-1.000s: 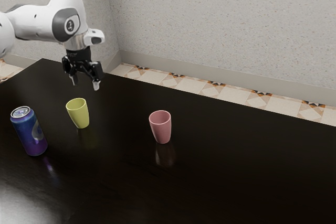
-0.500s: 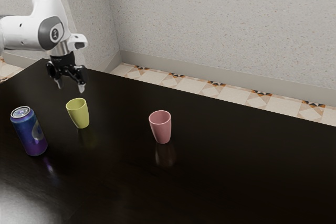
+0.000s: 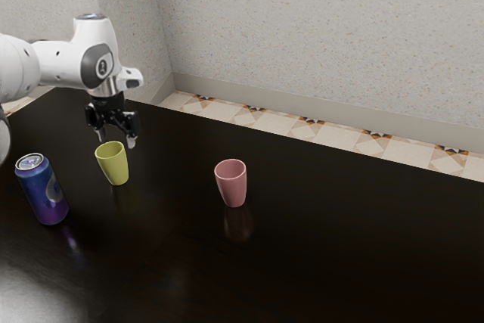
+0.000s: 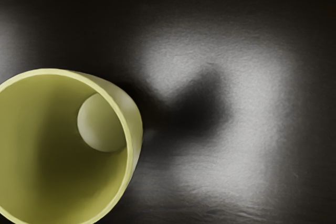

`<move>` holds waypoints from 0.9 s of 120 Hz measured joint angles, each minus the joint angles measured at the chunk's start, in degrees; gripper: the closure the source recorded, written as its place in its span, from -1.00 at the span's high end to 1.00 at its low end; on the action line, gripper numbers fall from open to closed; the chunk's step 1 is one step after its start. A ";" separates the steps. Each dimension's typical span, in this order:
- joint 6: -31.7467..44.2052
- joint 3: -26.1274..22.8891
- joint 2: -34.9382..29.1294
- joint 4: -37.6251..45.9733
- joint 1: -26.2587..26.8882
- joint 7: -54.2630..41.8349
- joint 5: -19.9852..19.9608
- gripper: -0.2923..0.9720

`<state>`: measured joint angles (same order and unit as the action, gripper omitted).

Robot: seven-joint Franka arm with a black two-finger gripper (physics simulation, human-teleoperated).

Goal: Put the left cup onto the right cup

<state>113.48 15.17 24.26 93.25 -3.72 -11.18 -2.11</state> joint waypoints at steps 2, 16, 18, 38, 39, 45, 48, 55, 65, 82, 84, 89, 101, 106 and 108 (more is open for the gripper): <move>0.03 -0.01 0.20 0.01 -0.06 -0.01 -0.05 0.49; 0.69 0.00 1.73 0.02 -0.67 -0.07 -0.72 0.49; 0.79 -0.01 1.94 0.02 -0.75 -0.08 -0.82 0.49; 1.48 -0.15 3.59 -0.15 -1.14 -0.16 -1.42 0.49; 1.50 -0.17 3.70 -0.31 -1.21 -0.17 -1.44 0.49; 1.61 -0.35 4.28 -1.39 -1.44 -0.19 -1.51 0.49; 1.65 -0.50 4.46 -1.83 -1.51 -0.20 -1.54 0.49; 1.72 -0.67 4.86 -2.68 -1.65 -0.22 -1.59 0.49; 1.78 -0.74 5.47 -3.28 -1.70 -0.24 -1.63 0.49; 1.81 -0.76 6.76 -4.45 -1.77 -0.28 -1.65 0.48; 1.81 -0.76 6.86 -4.50 -1.78 -0.28 -1.65 0.48; 1.81 -0.76 7.09 -4.62 -1.80 -0.29 -1.66 0.47; 1.82 -0.76 7.77 -4.98 -1.93 -0.31 -1.90 0.46; 1.83 -0.81 8.00 -5.03 -2.20 -0.32 -2.08 0.45; 1.84 -0.82 8.08 -5.04 -2.26 -0.32 -2.13 0.45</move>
<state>115.32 14.35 32.33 88.21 -5.98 -11.50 -4.25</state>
